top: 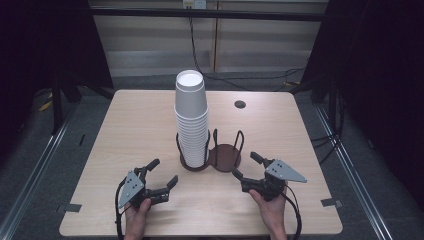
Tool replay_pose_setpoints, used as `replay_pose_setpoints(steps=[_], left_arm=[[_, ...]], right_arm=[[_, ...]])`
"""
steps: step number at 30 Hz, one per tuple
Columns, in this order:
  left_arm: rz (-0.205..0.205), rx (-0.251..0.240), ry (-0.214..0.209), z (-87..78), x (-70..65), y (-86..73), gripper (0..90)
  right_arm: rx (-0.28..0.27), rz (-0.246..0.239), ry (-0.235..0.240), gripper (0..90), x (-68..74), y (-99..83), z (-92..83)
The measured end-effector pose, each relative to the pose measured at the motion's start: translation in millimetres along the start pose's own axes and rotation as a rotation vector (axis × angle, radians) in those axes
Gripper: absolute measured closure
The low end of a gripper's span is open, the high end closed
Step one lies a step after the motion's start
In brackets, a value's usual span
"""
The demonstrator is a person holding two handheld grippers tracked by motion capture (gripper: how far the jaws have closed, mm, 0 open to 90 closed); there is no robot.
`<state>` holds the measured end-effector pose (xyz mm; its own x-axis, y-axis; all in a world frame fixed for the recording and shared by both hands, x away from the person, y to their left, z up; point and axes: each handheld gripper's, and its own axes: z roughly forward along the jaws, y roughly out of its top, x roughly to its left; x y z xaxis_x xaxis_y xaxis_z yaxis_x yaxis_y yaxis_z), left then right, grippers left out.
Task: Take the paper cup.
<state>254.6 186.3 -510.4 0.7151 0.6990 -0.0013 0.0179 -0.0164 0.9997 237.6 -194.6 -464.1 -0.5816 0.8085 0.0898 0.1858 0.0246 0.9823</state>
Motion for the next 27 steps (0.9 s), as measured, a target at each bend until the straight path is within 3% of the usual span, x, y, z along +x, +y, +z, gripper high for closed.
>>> replay_pose_setpoints(steps=[14, 19, 22, 27], left_arm=[[0.000, 0.001, 0.000, -0.1, 0.0, 0.0, 15.7], [-0.004, -0.001, -0.001, 0.0, -0.3, -0.1, 15.7], [0.001, 0.000, 0.000, -0.1, -0.1, 0.0, 15.7], [0.000, 0.001, -0.001, -0.1, 0.0, 0.0, 15.7]], right_arm=[[0.000, -0.004, 0.049, 13.4, 1.1, 25.1, 9.1], [-0.031, -0.004, 0.048, 13.1, 2.6, 30.3, 12.1], [-0.017, 0.034, 0.090, 14.1, 1.3, 34.1, 15.3], [-0.025, 0.024, 0.115, 19.0, 4.2, 44.8, 20.3]])
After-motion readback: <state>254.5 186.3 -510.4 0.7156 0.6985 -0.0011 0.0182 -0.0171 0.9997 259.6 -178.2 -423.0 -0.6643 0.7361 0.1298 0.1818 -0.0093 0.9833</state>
